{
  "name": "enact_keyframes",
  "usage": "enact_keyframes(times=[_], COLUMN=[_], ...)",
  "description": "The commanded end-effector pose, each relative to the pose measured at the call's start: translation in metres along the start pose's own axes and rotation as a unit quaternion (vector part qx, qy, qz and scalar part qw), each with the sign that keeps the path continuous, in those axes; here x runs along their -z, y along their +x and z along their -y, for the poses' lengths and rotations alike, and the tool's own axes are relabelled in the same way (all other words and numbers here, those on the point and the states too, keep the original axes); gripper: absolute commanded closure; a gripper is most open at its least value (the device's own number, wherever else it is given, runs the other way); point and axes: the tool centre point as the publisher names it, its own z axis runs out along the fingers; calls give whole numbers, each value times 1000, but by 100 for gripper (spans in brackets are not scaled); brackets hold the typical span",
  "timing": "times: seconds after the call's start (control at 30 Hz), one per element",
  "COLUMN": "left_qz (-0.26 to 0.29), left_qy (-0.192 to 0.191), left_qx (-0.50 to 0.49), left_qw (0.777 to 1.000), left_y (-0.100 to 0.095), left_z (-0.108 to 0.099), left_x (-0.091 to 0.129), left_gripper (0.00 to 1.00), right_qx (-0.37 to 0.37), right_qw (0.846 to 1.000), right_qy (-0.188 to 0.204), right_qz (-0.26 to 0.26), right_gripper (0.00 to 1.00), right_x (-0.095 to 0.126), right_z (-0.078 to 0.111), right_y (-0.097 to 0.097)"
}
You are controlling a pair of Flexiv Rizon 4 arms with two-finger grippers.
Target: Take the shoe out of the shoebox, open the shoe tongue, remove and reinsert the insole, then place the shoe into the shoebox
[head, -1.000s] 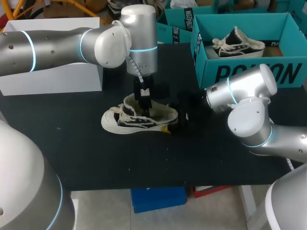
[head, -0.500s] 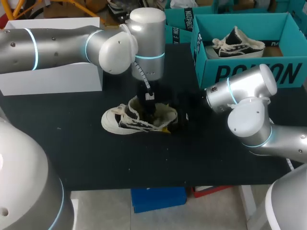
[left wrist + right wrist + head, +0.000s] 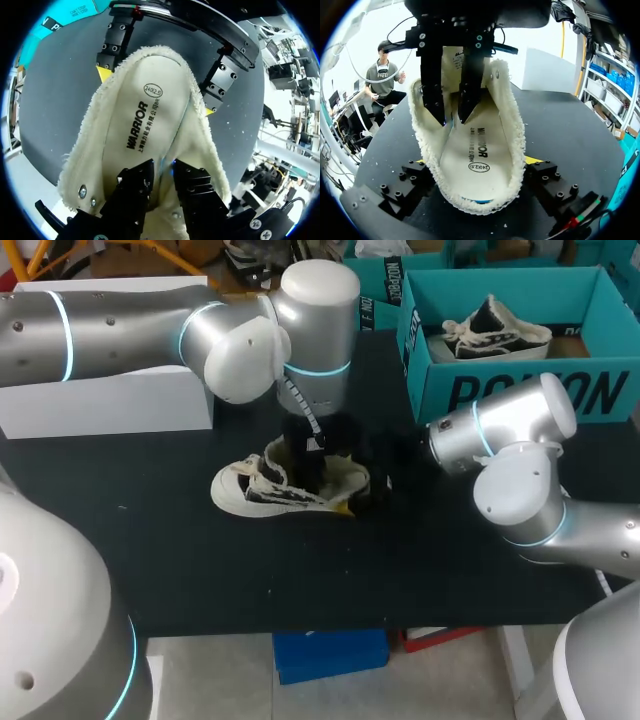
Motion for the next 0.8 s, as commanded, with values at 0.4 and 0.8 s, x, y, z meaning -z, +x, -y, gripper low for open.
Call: enact_keyframes(times=[0.4, 0.8], left_qz=[-2, -67], left_qy=[-19, 5], left_qx=[-26, -72], left_qw=[999, 995], left_y=[-21, -14], left_z=[3, -4], left_x=[-82, -32], left_gripper=[79, 100], right_qx=[-1, -1], right_qw=[1000, 1000], right_qy=[2, 2], right_qz=[0, 0], right_gripper=[100, 100], right_x=[0, 0], right_z=[-1, -1], right_y=[1, 1])
